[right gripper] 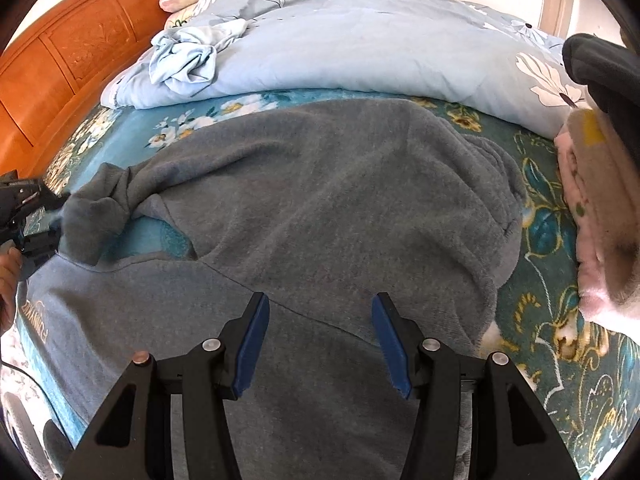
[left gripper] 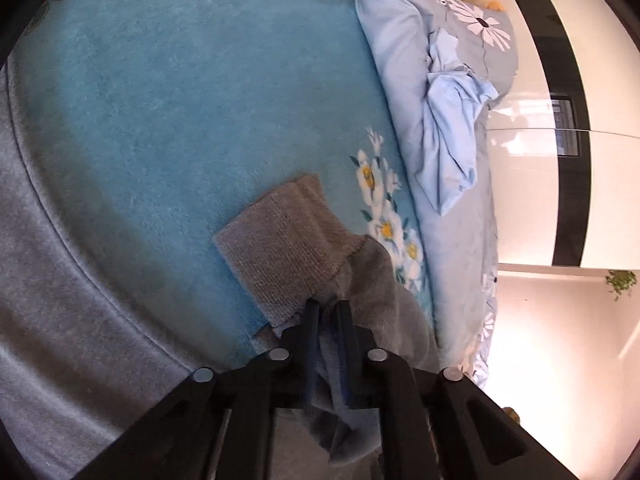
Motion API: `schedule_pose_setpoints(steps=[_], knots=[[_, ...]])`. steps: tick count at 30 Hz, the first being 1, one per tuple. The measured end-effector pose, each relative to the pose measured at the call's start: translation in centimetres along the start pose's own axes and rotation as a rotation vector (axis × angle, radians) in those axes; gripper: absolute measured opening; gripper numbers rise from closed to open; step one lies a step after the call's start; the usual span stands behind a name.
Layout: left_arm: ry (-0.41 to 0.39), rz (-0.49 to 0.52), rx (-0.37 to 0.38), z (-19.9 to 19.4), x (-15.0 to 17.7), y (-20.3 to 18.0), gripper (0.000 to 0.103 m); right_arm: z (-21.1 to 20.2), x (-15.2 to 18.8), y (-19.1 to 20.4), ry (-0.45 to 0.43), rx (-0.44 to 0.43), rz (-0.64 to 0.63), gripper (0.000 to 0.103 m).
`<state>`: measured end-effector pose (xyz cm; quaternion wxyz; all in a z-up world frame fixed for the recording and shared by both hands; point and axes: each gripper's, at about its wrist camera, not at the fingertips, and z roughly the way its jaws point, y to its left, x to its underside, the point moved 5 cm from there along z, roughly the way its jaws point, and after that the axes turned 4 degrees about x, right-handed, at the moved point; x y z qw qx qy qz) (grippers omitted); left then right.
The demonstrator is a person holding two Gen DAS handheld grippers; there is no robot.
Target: Fold clothes
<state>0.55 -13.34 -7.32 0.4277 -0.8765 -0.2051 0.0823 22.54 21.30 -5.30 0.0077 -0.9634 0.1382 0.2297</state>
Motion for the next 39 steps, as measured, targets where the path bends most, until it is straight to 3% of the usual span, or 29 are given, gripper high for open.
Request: schedule_pose_setpoints(steps=[4, 6, 10, 13, 16, 18, 26, 27, 30, 33, 39], knots=[[-0.068, 0.106, 0.032, -2.6, -1.8, -1.6, 0.007, -0.1, -0.1, -0.3, 0.005, 0.011, 0.007, 0.055], [-0.181, 0.179, 0.068, -6.4, -4.1, -2.2, 0.007, 0.0, -0.1, -0.6, 0.008, 0.016, 0.014, 0.055], [-0.409, 0.307, 0.041, -13.3, -8.7, -3.9, 0.006, 0.2, -0.1, -0.7, 0.021, 0.032, 0.020, 0.055], [-0.545, 0.308, -0.033, -18.0, -11.8, -2.6, 0.002, 0.7, -0.1, -0.6, 0.032, 0.045, 0.022, 0.055], [-0.606, 0.239, -0.100, -19.9, -14.5, 0.0, 0.002, 1.0, 0.0, -0.3, 0.045, 0.055, 0.025, 0.055], [-0.590, 0.189, -0.133, -20.6, -15.3, 2.3, 0.001, 1.2, 0.1, -0.1, 0.054, 0.060, 0.026, 0.055], [-0.378, 0.096, -0.075, -15.3, -13.3, 6.3, 0.003, 1.4, 0.4, 0.9, 0.075, 0.068, 0.014, 0.055], [-0.358, 0.074, -0.065, -14.5, -13.2, 6.5, 0.008, 1.4, 0.4, 1.1, 0.075, 0.069, 0.005, 0.055], [-0.319, 0.016, -0.020, -12.5, -13.1, 5.9, 0.038, 1.3, 0.6, 1.5, 0.077, 0.077, -0.010, 0.055], [-0.295, -0.019, 0.033, -10.9, -13.6, 4.8, 0.041, 1.3, 0.9, 1.4, 0.086, 0.087, -0.005, 0.055], [-0.240, -0.010, -0.115, -7.6, -15.4, 3.9, 0.039, 1.3, 1.4, 1.0, 0.099, 0.108, 0.009, 0.055]])
